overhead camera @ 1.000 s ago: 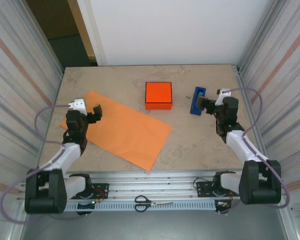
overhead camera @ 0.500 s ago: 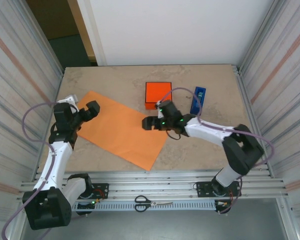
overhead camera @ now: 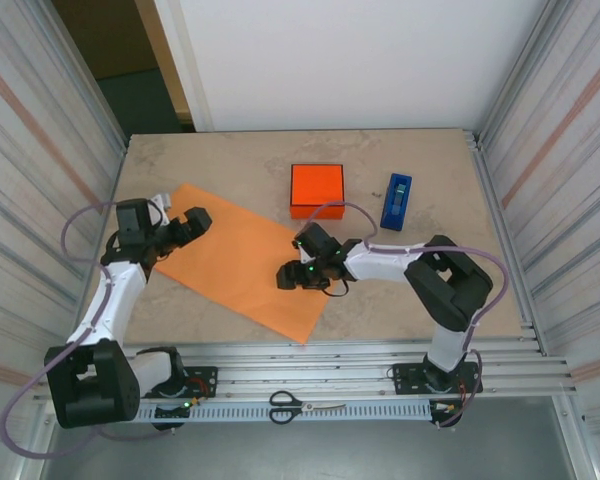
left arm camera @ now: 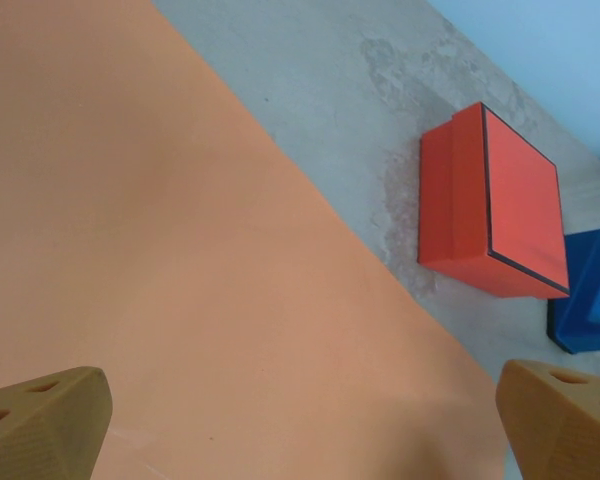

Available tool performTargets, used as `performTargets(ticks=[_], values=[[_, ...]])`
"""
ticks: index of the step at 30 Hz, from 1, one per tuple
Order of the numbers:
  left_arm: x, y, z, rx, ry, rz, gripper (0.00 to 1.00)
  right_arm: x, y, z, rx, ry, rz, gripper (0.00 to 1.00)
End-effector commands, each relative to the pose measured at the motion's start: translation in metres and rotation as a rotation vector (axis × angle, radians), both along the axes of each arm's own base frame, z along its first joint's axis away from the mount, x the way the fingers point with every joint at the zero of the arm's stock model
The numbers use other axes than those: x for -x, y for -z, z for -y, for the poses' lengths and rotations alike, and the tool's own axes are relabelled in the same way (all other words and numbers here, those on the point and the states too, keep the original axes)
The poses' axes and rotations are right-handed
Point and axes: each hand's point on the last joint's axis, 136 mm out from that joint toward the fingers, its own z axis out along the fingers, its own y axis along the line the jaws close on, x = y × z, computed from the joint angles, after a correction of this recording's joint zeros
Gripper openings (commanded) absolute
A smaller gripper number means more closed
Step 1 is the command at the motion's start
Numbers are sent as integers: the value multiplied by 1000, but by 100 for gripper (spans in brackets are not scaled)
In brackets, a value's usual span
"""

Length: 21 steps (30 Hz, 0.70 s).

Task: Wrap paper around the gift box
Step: Move the wrapping paper to the center of the table.

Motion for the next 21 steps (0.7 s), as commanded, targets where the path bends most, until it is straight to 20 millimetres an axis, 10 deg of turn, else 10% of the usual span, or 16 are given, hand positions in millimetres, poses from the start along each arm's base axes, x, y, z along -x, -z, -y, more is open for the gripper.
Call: performTargets(ticks=[1,11,21], values=[[-2,-5,14,70,69,-14,99,25,19,51,126,18,-89,66],[-3,31,81,127,310,-164,99,14,11,154,290,94,-99,68],[-11,54,121,106,451,-286,92,-24,-40,150,79,340,24,72]])
